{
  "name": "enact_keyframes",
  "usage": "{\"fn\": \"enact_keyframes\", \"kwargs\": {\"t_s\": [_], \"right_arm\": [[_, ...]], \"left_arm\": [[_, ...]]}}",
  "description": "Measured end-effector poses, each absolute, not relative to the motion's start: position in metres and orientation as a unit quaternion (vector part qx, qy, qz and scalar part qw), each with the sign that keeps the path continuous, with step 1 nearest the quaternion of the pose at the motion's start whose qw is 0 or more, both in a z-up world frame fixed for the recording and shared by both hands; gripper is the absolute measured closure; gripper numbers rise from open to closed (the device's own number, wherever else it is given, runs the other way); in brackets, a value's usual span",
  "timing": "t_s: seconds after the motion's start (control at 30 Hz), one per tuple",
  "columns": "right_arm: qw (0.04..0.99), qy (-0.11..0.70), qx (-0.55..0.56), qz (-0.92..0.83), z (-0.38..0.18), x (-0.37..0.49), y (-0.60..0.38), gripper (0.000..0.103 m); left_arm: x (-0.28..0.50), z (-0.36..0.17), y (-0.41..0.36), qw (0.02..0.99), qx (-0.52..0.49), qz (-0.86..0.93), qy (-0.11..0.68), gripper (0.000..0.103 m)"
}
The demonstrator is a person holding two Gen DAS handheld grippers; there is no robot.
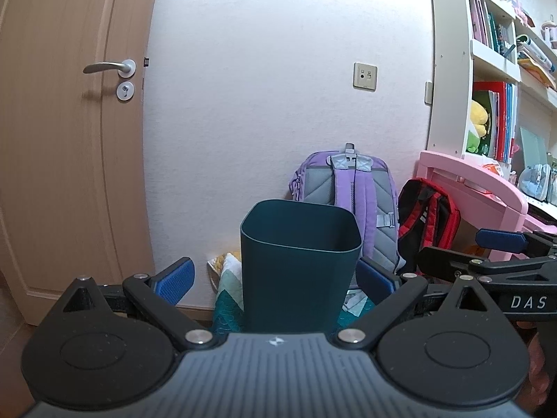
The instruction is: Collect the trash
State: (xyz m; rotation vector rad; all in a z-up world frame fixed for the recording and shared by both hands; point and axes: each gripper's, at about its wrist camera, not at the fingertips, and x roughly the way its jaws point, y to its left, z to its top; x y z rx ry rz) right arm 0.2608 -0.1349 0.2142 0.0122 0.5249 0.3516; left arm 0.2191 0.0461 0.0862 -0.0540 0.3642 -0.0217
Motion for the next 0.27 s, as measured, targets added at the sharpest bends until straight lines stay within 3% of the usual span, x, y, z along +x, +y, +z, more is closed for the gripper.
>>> {"fn": "enact_keyframes", "kwargs": {"t_s": [0.27], "right_arm": [[0.950,0.260,0.009,0.174,0.2121,0.2603,-0.1352,0.000]], "left_arm": [[0.2186,0.0845,0.0485,0.982,-0.032,-0.012,0.187,0.003]]}}
